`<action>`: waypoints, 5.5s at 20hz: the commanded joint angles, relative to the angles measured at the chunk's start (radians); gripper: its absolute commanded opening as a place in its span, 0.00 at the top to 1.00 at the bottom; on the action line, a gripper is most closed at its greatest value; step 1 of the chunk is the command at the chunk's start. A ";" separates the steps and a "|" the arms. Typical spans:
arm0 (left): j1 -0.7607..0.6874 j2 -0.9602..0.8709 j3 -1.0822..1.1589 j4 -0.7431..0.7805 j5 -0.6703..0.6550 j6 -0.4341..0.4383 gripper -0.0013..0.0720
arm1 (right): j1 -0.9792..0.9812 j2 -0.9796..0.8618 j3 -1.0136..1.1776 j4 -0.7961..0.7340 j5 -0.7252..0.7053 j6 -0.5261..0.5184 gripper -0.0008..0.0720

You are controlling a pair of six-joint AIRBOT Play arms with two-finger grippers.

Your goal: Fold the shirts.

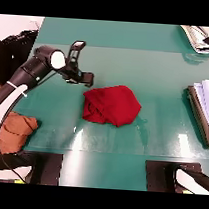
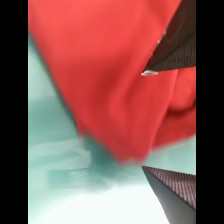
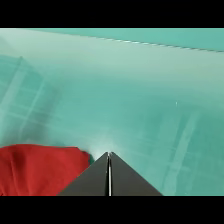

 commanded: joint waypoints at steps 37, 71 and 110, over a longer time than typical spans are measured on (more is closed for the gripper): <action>0.118 0.072 0.084 -0.068 -0.054 0.183 0.95 | 0.411 -0.560 -0.501 0.415 -0.268 -0.208 0.94; 0.115 0.277 -0.388 -0.163 0.153 0.203 0.95 | 0.182 -0.302 -0.359 0.000 -0.116 -0.092 0.96; 0.290 -0.137 -0.198 -0.420 0.063 0.341 0.95 | 0.103 0.008 -0.585 -0.010 -0.083 -0.091 0.39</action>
